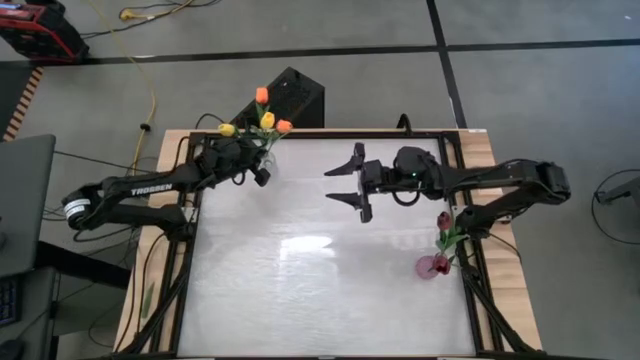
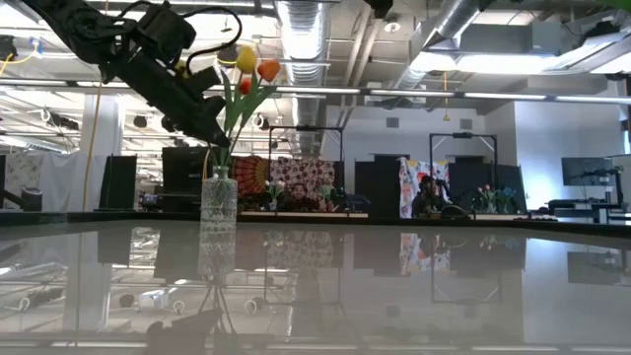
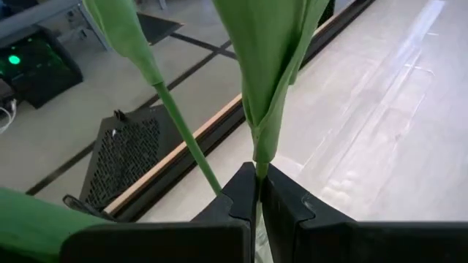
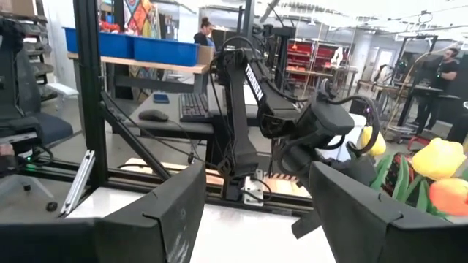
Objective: Sort flowers into vase by color
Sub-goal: Put the yellow flower into the transparent vase, then return to Home Position
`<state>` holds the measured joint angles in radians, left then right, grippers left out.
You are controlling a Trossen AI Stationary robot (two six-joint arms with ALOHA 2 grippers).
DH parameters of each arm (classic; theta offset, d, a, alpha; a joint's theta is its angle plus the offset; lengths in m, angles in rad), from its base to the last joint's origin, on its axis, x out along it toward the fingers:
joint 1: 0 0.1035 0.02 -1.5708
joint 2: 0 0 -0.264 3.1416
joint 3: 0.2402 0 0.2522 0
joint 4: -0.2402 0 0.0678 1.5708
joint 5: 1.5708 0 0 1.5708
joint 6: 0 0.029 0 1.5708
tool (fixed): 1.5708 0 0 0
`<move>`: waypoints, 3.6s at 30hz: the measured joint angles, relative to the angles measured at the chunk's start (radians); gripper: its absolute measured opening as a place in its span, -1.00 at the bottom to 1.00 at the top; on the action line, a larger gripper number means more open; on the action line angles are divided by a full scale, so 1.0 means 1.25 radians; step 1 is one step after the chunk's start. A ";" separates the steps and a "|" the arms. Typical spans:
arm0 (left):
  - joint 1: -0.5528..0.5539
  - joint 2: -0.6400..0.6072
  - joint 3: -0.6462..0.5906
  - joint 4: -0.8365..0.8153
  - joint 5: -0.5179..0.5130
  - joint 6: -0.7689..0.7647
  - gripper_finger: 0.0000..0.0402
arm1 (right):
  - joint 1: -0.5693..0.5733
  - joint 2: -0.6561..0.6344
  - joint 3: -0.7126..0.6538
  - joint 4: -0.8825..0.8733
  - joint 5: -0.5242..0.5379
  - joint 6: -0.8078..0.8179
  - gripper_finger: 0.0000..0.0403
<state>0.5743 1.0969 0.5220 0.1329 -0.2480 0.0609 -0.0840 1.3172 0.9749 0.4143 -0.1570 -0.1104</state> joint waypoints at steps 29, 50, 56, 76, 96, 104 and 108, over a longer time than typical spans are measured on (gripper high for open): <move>-0.012 -0.099 0.116 -0.394 0.170 -0.053 -0.22 | -0.014 -0.013 0.000 -0.059 0.000 0.009 0.34; -0.171 -0.279 0.212 -0.528 0.384 0.050 -0.22 | -0.028 -0.031 0.108 -0.346 -0.002 0.133 0.34; -0.265 -0.397 0.156 -0.456 0.453 0.005 -0.22 | -0.002 -0.035 0.175 -0.627 -0.002 0.132 0.34; -0.394 -0.464 -0.168 -0.136 0.313 -0.089 -0.22 | -0.045 -0.311 -0.094 -0.539 0.146 0.164 0.34; -0.415 -0.509 -0.270 0.037 0.311 -0.114 -0.22 | -0.124 -0.640 -0.567 -0.238 0.127 0.334 0.34; -0.417 -0.552 -0.368 0.144 0.285 -0.192 -0.22 | -0.090 -0.726 -0.680 -0.154 0.166 0.337 0.34; -0.417 -0.594 -0.360 0.057 0.282 -0.212 -0.22 | -0.090 -0.761 -0.685 -0.189 0.165 0.336 0.34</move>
<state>0.0525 0.3541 0.0715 0.2040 0.1044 -0.2035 -0.1967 0.3655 0.1192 0.1778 0.0499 0.3098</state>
